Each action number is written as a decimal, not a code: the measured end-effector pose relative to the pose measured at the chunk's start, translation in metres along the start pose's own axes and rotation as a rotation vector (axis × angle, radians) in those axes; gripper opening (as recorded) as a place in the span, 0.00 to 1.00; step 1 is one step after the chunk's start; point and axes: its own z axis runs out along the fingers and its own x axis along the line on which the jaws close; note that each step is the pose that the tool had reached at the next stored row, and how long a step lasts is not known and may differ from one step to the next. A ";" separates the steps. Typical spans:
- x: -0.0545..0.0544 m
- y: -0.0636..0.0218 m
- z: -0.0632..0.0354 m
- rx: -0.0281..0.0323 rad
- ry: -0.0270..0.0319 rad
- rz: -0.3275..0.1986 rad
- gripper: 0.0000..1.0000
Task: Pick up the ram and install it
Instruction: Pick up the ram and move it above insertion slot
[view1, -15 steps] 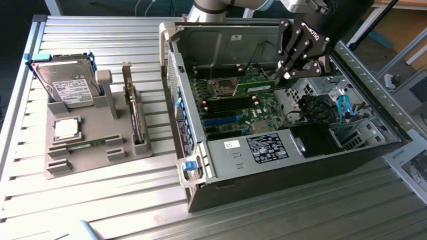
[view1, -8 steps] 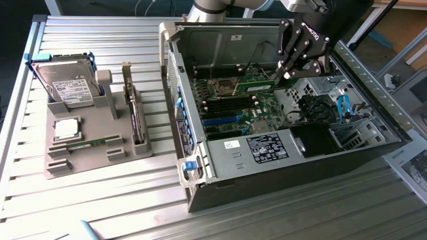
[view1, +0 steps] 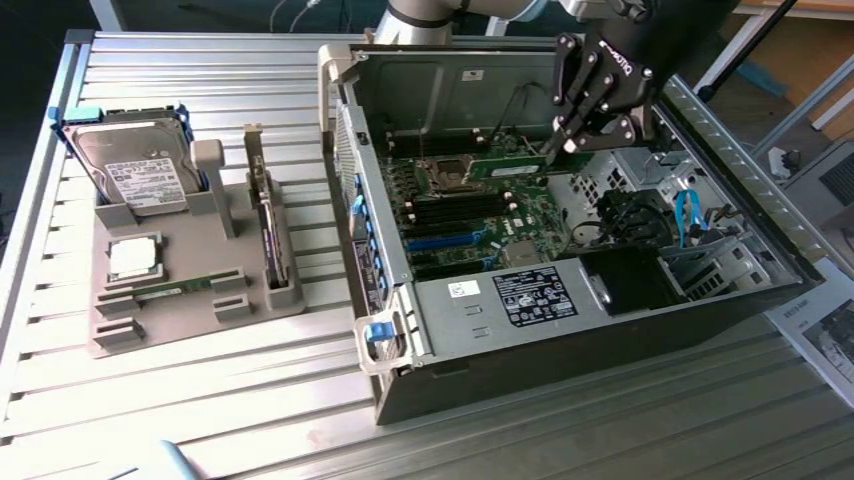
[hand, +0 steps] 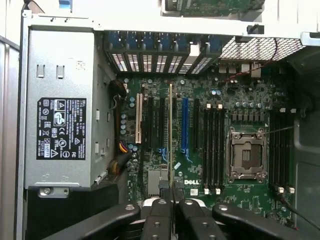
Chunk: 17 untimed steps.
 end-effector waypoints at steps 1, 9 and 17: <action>-0.003 -0.0001 0.0005 0.0001 -0.0003 0.000 0.12; -0.046 -0.0012 0.0049 0.0001 -0.0003 0.000 0.12; -0.079 -0.0020 0.0086 0.0000 -0.0001 0.000 0.12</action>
